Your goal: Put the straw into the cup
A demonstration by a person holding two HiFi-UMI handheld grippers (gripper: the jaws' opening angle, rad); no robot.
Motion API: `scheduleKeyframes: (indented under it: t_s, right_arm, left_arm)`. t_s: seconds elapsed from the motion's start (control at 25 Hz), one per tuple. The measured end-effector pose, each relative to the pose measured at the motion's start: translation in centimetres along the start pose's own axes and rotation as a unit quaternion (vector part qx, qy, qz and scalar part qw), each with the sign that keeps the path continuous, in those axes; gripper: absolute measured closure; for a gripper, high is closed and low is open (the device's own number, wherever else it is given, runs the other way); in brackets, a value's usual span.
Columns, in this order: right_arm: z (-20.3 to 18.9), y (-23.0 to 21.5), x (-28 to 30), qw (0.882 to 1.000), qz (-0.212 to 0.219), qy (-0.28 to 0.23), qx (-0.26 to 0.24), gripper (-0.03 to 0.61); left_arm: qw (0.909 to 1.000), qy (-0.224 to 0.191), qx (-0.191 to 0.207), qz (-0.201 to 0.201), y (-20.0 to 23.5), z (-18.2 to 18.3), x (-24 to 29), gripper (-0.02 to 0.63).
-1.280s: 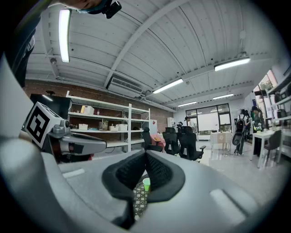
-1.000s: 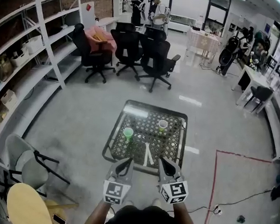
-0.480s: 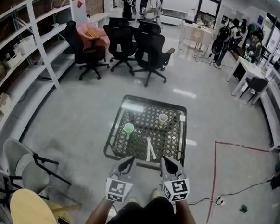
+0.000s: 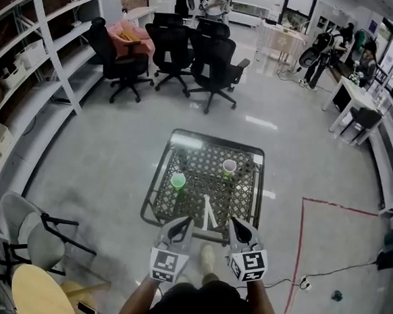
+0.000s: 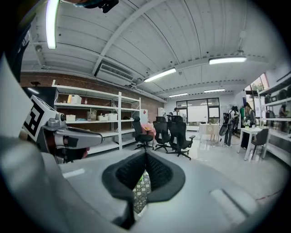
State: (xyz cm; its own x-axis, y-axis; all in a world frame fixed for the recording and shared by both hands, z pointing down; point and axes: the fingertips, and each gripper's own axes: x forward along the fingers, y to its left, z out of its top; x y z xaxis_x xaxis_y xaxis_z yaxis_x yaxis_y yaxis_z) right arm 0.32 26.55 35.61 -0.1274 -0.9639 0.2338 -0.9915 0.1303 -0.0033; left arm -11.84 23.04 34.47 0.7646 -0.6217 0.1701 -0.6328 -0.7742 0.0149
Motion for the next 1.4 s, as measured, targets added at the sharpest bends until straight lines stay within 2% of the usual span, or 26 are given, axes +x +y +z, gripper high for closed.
scheduleKeyframes:
  t_s: [0.28,0.64,1.0,1.4]
  right_arm:
    - [0.1,-5.6,5.4,1.000,0.017,0.011,0.009,0.575]
    - [-2.7,-11.8,11.0,0.997,0.061,0.046,0.022,0.576]
    - [-8.0,-13.3,15.3,0.988,0.110,0.092,0.049,0.575]
    - [-14.6,-13.3,18.7,0.982,0.118,0.131,0.066,0.575]
  left_arm:
    - [0.9996,0.023,-0.012,0.012,1.6,-0.4,7.7,0.606]
    - [0.9954,0.080,-0.040,0.034,1.4,-3.3,16.0,0.607]
    - [0.9874,0.131,-0.063,0.061,2.1,-8.2,20.1,0.607]
    - [0.9789,0.178,-0.087,0.051,2.9,-15.3,22.6,0.606]
